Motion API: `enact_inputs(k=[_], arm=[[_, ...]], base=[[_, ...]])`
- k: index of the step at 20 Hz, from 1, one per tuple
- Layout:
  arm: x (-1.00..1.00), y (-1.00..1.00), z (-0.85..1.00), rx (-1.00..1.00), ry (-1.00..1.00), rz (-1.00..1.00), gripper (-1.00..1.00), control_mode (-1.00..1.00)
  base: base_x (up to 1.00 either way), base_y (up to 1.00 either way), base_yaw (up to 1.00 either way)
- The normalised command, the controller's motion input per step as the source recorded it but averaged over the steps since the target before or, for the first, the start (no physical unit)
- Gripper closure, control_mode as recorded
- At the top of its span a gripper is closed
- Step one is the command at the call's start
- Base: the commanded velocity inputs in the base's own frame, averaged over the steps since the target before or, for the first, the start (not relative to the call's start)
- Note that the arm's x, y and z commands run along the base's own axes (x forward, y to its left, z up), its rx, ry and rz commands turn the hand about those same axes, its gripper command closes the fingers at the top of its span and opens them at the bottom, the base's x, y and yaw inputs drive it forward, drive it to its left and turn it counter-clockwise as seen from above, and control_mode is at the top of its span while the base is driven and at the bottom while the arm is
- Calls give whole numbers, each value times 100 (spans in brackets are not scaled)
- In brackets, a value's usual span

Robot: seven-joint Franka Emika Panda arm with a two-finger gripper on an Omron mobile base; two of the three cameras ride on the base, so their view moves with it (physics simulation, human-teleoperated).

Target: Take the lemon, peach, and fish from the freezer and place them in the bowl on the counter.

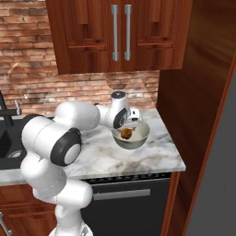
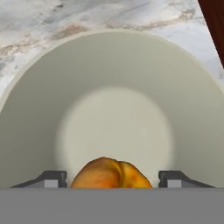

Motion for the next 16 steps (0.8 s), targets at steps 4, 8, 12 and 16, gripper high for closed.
enact_inputs(k=[4,8,12,16], arm=[[3,-12,-7,0,0,0,-100,-100],[1,0,-5,0,0,0,-100,-100],[-17,-3,9,2,-6,-3,-100,-100],[-48,0,37,8,-13,-6,-100,-100]], base=[[0,0,0],[0,0,0],[0,0,0],[0,0,0]])
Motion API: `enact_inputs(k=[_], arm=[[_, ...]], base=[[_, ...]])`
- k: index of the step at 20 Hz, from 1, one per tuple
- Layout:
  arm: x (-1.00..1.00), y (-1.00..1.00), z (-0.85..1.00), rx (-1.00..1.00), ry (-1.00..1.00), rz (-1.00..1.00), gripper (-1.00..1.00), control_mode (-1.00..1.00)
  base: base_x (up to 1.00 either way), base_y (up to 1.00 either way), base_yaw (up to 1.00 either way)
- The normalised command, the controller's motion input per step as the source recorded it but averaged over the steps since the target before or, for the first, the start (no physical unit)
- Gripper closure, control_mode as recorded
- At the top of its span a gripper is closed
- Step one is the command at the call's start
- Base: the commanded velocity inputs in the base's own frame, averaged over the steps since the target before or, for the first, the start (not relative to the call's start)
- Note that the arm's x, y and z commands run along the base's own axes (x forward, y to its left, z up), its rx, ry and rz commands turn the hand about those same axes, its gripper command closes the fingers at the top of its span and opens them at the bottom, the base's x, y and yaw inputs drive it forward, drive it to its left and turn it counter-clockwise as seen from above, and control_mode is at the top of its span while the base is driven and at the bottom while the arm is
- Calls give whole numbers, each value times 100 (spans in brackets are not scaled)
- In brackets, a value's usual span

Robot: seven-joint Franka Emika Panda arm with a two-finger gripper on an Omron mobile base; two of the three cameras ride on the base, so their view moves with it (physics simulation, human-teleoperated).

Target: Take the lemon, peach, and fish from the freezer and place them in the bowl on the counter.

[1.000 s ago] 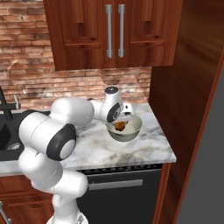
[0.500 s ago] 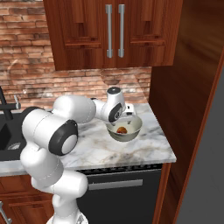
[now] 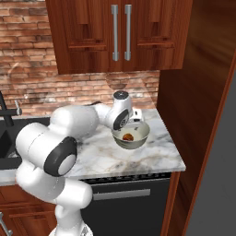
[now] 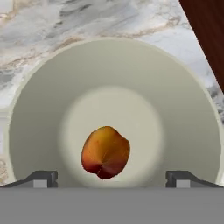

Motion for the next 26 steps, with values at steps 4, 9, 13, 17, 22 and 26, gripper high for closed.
enact_inputs(k=[4,9,13,17,22,26], arm=[[-65,8,64,8,-11,-2,-100,-100],[-79,19,79,2,-3,-5,-100,-100],[-91,22,84,0,0,-8,-100,-100],[-83,42,62,0,0,-13,-100,-100],[-61,47,43,0,-1,-10,-100,-100],[-37,52,29,0,-4,0,-100,-100]], base=[[0,0,0],[0,0,0],[0,0,0],[0,0,0],[0,0,0],[0,0,0]])
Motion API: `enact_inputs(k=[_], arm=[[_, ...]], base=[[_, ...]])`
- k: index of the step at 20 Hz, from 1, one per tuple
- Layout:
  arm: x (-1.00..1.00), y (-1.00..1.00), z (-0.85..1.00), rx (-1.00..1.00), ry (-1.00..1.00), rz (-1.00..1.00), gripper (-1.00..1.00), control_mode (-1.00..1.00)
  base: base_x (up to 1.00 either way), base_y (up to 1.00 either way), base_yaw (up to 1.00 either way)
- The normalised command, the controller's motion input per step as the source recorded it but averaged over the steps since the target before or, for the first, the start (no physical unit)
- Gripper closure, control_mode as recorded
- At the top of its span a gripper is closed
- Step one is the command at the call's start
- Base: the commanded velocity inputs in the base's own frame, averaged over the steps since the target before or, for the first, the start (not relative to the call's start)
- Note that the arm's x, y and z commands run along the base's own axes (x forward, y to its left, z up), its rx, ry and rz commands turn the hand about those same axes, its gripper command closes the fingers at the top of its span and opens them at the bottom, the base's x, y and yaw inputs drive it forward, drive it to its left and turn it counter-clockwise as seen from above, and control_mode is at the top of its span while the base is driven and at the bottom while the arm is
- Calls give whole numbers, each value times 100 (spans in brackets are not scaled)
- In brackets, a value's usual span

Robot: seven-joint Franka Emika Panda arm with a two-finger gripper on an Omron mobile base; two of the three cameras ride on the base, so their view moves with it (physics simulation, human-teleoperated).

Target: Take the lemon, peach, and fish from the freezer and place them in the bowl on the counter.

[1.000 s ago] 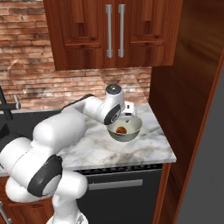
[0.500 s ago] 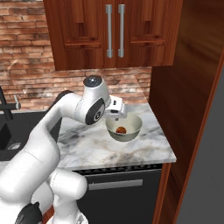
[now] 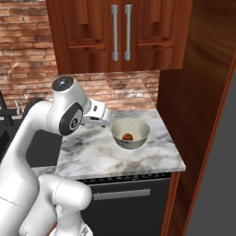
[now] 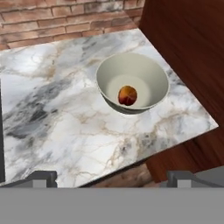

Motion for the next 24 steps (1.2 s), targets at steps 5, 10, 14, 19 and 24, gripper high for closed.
enact_inputs(k=[5,10,14,19,24], arm=[[-31,33,24,0,-1,0,-100,-100],[-25,12,24,0,0,0,-100,-100],[-39,0,23,0,-2,0,-100,-100],[-53,10,13,2,-1,0,-100,-100],[-41,20,1,8,0,0,-100,-100]], base=[[0,0,0],[0,0,0],[0,0,0],[0,0,0],[0,0,0]])
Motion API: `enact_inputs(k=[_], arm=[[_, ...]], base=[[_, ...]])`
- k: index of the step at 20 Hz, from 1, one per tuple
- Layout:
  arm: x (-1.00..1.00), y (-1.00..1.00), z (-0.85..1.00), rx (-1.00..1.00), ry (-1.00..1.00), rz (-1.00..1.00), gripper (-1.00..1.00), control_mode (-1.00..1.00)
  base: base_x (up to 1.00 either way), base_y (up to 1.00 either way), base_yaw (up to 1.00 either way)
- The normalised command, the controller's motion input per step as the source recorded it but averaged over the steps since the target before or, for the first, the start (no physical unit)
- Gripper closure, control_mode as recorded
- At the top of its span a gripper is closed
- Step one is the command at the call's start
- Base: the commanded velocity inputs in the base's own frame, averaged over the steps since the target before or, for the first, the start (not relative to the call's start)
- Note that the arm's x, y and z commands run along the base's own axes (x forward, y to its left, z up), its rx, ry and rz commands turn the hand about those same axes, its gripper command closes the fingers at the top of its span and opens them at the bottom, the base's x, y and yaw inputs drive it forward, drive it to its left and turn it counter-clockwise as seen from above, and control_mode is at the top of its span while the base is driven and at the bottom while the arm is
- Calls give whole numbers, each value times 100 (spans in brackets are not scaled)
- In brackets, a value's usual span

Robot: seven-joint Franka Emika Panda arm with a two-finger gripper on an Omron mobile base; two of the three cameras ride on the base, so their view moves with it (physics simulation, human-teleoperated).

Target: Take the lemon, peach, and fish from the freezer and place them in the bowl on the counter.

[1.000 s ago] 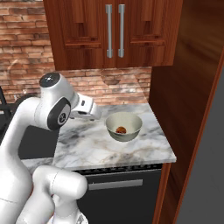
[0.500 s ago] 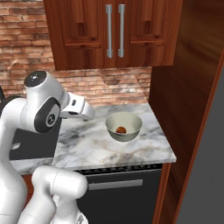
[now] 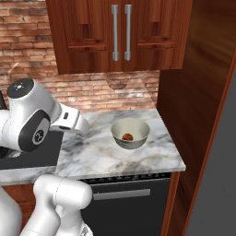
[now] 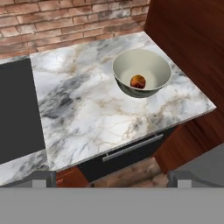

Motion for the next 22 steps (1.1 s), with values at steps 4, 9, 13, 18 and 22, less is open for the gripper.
enact_inputs(k=[4,9,13,18,22], arm=[[-26,16,1,9,0,0,-100,-100],[-20,32,16,1,0,0,-100,-100],[-18,19,18,0,0,0,-100,-100],[-33,0,10,0,0,0,-100,-100],[-36,0,13,0,0,0,-100,-100]], base=[[0,0,0],[0,0,0],[0,0,0],[0,0,0],[0,0,0]])
